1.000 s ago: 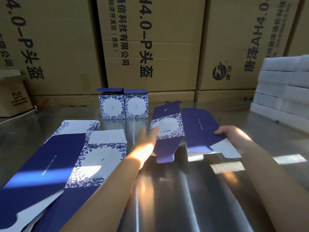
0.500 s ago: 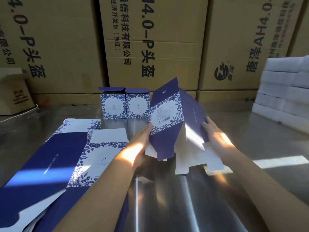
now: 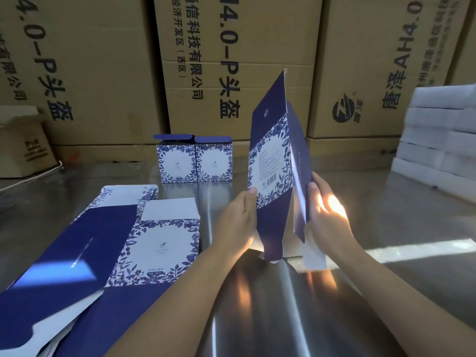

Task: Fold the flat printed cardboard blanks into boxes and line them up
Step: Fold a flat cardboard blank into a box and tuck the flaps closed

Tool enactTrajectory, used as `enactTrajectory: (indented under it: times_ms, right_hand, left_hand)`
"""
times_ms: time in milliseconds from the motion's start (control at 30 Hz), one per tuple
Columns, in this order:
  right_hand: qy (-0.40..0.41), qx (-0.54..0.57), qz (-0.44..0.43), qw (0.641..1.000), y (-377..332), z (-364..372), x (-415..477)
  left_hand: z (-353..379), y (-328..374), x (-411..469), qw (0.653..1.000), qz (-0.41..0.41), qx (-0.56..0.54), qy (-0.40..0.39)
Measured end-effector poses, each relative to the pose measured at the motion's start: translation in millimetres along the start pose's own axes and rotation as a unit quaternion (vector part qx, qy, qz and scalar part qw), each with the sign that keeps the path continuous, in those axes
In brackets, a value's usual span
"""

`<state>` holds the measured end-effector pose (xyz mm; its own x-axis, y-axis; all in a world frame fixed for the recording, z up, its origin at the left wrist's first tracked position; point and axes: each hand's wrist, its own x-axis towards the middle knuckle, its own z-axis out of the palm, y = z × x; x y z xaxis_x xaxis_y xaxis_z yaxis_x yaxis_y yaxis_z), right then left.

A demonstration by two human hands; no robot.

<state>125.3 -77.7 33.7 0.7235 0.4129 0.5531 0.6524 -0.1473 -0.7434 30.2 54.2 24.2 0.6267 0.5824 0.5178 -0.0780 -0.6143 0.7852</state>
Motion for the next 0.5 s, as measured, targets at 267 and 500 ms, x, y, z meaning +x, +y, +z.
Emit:
enactTrajectory:
  times_ms: [267, 500]
  right_hand:
    - [0.039, 0.092, 0.113, 0.989, 12, -8, 8]
    - [-0.008, 0.148, 0.173, 0.974, 13, -34, 26]
  left_hand:
    - [-11, -13, 8, 0.999, -0.037, 0.012, 0.021]
    - [-23, -17, 18, 0.985, -0.146, -0.094, 0.001]
